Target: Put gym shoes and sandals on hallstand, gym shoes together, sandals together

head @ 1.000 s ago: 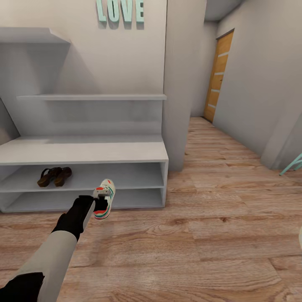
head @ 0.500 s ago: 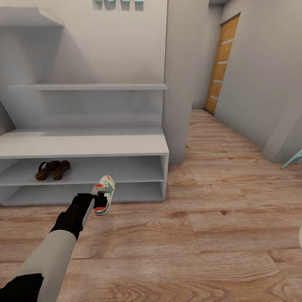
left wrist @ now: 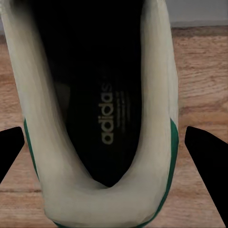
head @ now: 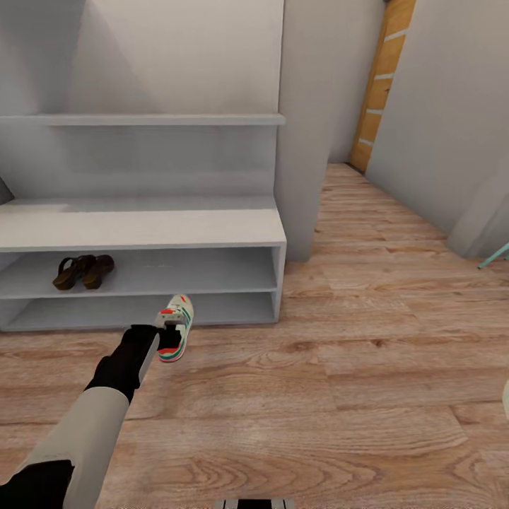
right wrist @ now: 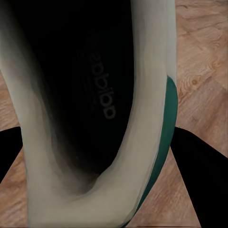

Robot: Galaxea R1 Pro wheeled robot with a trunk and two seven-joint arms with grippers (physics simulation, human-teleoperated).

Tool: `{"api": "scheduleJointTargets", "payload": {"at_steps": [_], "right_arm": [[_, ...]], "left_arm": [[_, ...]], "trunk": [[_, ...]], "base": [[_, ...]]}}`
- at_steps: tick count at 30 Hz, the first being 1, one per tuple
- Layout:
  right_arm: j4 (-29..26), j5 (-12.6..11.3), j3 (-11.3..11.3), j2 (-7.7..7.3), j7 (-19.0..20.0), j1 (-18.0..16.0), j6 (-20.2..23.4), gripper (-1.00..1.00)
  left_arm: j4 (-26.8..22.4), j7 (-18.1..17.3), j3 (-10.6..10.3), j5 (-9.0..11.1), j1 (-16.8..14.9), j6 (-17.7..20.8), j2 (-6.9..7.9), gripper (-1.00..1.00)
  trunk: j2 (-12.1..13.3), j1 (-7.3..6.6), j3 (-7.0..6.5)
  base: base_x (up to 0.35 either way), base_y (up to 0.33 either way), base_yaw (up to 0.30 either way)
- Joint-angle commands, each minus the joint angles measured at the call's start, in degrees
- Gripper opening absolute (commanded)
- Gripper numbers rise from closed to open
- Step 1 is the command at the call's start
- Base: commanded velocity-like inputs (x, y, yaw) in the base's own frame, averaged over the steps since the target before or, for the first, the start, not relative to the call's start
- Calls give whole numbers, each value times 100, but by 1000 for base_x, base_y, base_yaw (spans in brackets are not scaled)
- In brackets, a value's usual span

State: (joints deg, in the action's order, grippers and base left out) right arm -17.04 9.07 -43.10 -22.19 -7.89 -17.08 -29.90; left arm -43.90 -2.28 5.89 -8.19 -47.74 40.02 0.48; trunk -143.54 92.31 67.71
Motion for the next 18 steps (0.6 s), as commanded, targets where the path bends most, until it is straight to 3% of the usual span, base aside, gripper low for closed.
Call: {"api": "scheduleJointTargets", "payload": {"at_steps": [1,6,18], "right_arm": [[8,60,-23,3,-28,-6,-16,-100],[8,60,-23,4,-28,-6,-16,-100],[8,60,-16,4,-28,-6,-16,-100]], "left_arm": [[-17,-21,9,-49,-6,24,0,-100],[-108,-18,9,-59,15,17,1,-100],[-249,-18,12,-51,17,15,-4,-100]], "trunk": [[-2,-1,8],[-2,-1,13],[-2,-1,13]], "base": [[0,0,0],[9,-5,0],[239,-149,0]]}}
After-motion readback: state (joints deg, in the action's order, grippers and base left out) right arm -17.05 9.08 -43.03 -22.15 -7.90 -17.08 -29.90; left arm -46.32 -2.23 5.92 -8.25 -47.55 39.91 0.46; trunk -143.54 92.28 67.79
